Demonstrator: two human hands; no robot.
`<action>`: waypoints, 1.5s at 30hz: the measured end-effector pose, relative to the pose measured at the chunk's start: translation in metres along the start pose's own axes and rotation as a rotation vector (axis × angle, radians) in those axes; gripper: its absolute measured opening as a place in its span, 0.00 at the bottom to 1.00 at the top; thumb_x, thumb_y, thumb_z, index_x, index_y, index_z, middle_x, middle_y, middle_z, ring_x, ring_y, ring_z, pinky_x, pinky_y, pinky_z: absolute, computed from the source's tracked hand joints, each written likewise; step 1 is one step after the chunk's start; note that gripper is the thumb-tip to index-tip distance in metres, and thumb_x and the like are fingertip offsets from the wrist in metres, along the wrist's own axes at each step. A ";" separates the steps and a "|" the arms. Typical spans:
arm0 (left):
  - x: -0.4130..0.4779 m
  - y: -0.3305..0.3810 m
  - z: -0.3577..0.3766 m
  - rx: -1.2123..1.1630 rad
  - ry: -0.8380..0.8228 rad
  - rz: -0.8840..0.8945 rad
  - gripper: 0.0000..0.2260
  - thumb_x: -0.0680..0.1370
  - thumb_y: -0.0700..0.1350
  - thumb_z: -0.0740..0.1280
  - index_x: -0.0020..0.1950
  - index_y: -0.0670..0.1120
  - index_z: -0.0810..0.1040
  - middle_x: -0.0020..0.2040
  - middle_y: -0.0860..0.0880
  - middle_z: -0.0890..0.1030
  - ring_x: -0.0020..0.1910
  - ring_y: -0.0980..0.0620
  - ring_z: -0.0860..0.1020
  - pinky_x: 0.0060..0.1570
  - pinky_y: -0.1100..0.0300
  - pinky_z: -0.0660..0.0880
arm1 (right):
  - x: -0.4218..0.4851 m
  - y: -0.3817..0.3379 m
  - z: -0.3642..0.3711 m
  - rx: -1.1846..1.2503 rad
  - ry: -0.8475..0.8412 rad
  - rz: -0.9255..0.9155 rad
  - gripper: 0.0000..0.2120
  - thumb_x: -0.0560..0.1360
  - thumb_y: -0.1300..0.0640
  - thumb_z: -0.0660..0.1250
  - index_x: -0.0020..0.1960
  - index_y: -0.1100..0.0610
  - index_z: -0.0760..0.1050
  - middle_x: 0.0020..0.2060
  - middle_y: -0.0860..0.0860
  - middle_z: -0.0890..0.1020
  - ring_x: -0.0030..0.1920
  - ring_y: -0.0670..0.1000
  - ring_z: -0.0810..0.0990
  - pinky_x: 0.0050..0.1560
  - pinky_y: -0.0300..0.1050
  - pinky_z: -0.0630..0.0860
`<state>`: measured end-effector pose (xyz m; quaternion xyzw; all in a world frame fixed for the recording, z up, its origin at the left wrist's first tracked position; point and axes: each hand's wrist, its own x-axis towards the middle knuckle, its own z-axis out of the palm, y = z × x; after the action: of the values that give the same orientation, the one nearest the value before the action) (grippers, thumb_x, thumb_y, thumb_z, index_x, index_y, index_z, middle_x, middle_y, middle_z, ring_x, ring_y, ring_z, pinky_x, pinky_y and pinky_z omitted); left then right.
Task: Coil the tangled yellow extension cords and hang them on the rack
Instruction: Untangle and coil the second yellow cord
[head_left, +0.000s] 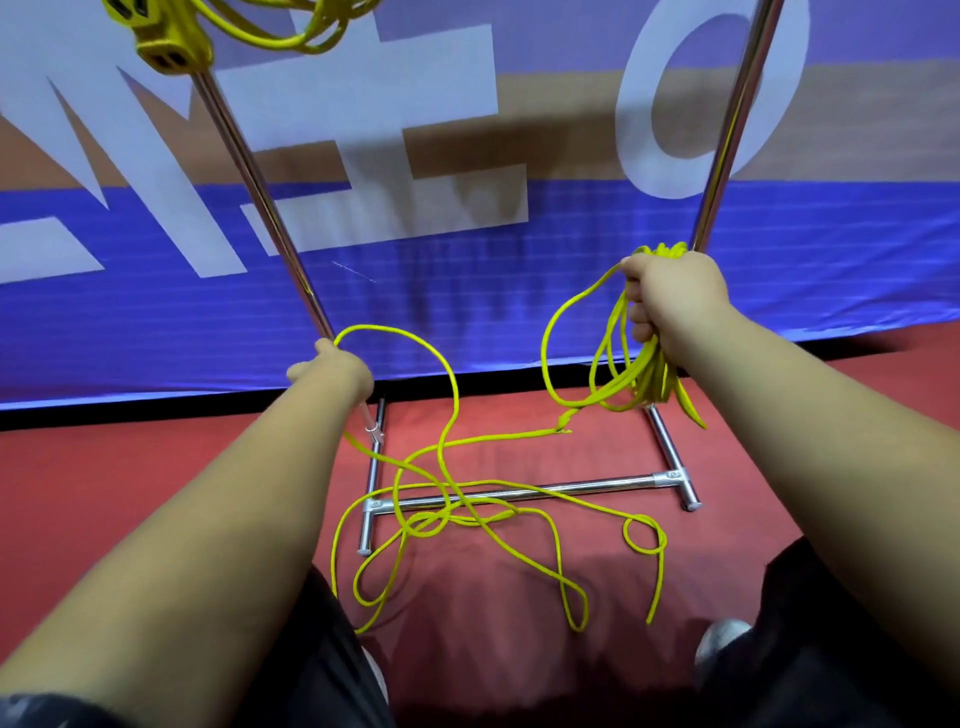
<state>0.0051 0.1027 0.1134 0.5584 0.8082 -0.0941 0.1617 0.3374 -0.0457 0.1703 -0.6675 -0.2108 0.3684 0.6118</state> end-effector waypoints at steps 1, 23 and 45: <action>-0.003 0.000 0.006 0.143 0.021 0.056 0.33 0.82 0.47 0.63 0.82 0.45 0.49 0.71 0.39 0.69 0.69 0.40 0.68 0.52 0.50 0.68 | 0.000 -0.001 -0.001 0.040 -0.021 0.008 0.08 0.78 0.59 0.68 0.42 0.53 0.72 0.28 0.50 0.66 0.25 0.51 0.61 0.25 0.37 0.61; -0.110 0.045 0.166 0.215 -0.502 1.061 0.28 0.78 0.50 0.74 0.77 0.56 0.69 0.66 0.45 0.80 0.65 0.43 0.78 0.56 0.62 0.71 | -0.024 -0.019 0.013 0.542 -0.288 0.197 0.13 0.85 0.55 0.63 0.42 0.53 0.68 0.26 0.45 0.63 0.22 0.44 0.58 0.20 0.38 0.57; -0.114 0.039 0.166 0.450 -0.507 1.190 0.15 0.79 0.40 0.65 0.65 0.49 0.77 0.60 0.47 0.82 0.57 0.47 0.80 0.54 0.59 0.73 | -0.024 -0.036 -0.032 0.442 -0.534 0.184 0.10 0.83 0.57 0.61 0.44 0.56 0.73 0.25 0.44 0.62 0.20 0.43 0.59 0.19 0.37 0.56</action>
<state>0.1041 -0.0381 0.0014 0.8883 0.2616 -0.2825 0.2502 0.3523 -0.0790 0.2104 -0.4157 -0.2172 0.6200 0.6289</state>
